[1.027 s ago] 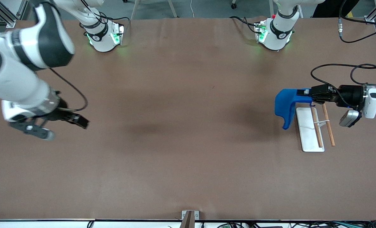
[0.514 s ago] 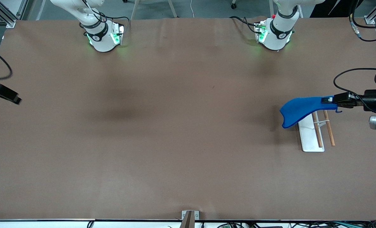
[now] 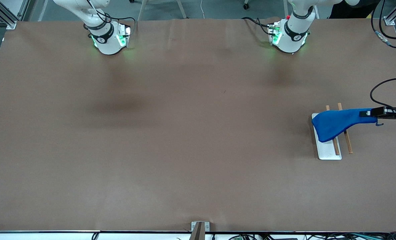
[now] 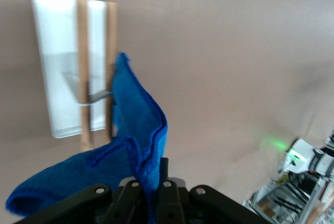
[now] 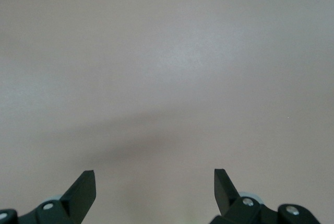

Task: Right arm passes towel to left arm to hang
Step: 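Lower the towel with the left gripper over the wooden dowels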

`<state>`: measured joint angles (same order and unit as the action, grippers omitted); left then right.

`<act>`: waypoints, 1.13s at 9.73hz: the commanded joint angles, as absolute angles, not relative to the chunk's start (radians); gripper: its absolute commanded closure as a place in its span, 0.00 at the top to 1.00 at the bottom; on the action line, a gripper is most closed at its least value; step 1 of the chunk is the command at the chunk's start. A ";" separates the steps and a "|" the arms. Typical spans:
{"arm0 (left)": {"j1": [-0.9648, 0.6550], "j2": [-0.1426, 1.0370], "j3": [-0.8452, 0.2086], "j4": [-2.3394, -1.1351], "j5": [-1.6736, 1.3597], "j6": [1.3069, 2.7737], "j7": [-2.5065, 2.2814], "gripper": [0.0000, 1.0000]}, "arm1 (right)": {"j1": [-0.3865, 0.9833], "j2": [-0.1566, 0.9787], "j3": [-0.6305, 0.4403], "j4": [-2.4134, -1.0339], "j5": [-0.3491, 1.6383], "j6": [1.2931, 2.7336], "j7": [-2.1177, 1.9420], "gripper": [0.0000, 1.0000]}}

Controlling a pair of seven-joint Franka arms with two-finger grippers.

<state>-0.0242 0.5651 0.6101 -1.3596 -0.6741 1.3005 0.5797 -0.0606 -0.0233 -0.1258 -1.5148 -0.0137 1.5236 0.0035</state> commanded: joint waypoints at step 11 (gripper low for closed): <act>-0.003 0.749 0.640 -1.356 -0.661 1.569 0.595 0.12 | -0.057 -0.035 -0.126 -1.537 0.000 1.549 -0.002 1.00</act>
